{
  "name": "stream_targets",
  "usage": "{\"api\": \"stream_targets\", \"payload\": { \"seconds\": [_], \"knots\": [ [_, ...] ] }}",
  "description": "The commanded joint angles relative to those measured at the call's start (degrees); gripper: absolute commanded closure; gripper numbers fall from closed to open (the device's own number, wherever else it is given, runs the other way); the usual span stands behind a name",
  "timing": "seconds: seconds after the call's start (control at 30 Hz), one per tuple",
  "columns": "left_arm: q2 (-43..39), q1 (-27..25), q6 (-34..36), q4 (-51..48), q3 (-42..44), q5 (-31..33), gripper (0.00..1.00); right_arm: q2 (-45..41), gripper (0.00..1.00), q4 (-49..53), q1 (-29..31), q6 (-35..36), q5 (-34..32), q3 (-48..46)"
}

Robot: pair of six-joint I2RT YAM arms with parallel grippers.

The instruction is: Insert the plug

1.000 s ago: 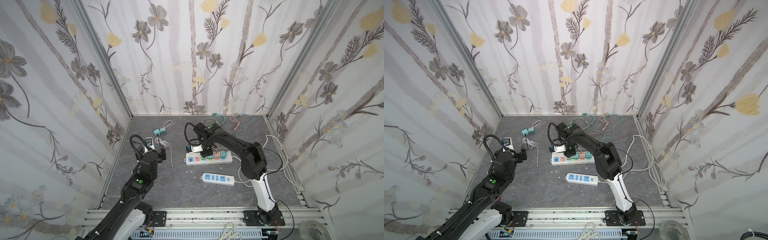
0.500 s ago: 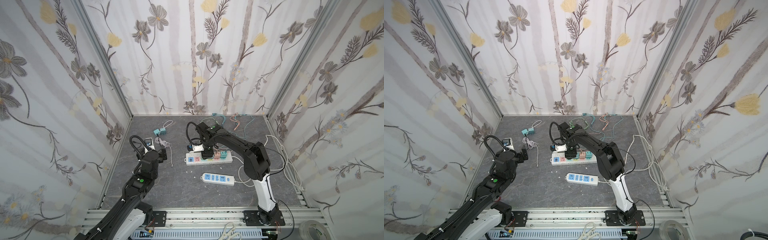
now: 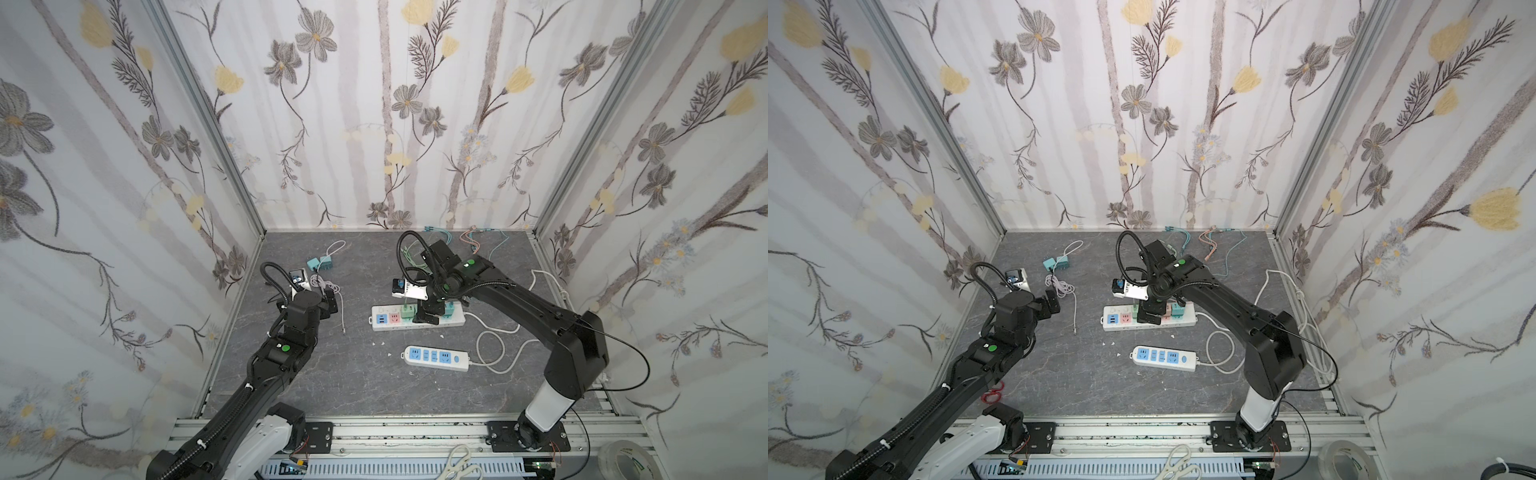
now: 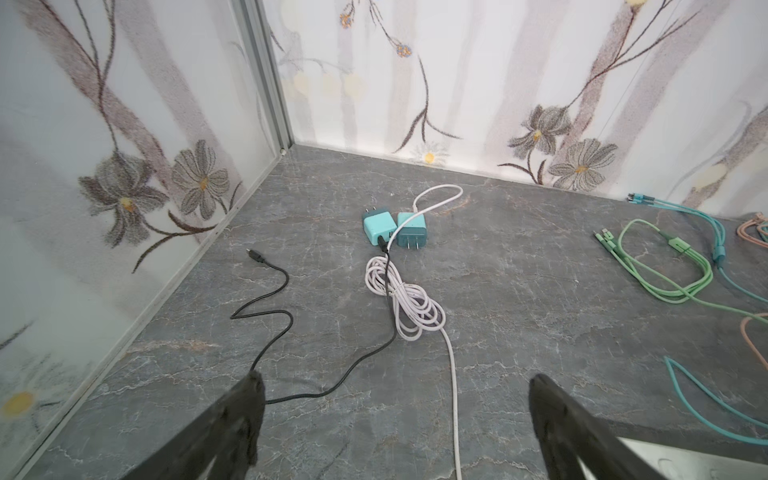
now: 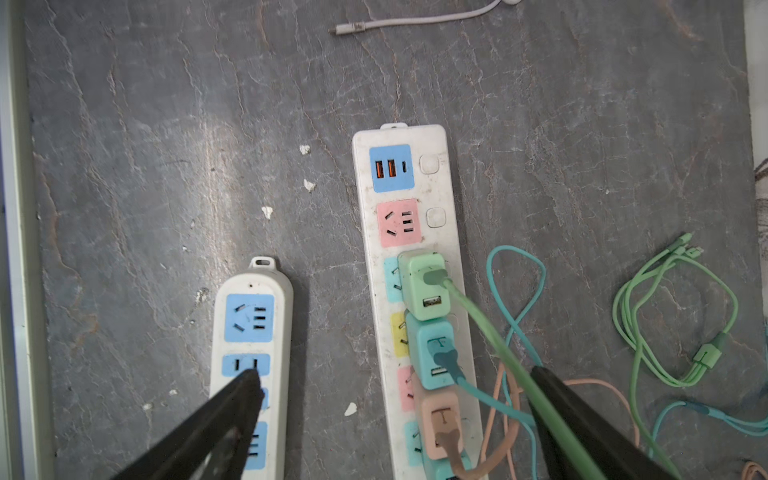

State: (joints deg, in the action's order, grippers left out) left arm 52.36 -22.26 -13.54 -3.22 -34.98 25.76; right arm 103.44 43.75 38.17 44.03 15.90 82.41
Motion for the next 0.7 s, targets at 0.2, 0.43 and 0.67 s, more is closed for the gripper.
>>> {"api": "stream_targets", "payload": {
  "seconds": [0.2,0.43,0.67],
  "knots": [
    [9.5,-8.0,-10.7,1.3,-2.2,1.1,0.00,-24.8,0.01,-61.8,-4.8,-41.7,3.9,-37.4],
    [15.7,-15.4,-16.9,-5.2,-4.9,0.4,0.00,-35.4,0.01,-74.4,-11.7,-74.6,-4.2,-53.3],
    [17.8,-15.8,-28.3,-9.4,-4.9,-9.7,0.00,-39.8,0.01,-59.8,-17.9,-84.4,-5.7,-56.2]
  ]
}}
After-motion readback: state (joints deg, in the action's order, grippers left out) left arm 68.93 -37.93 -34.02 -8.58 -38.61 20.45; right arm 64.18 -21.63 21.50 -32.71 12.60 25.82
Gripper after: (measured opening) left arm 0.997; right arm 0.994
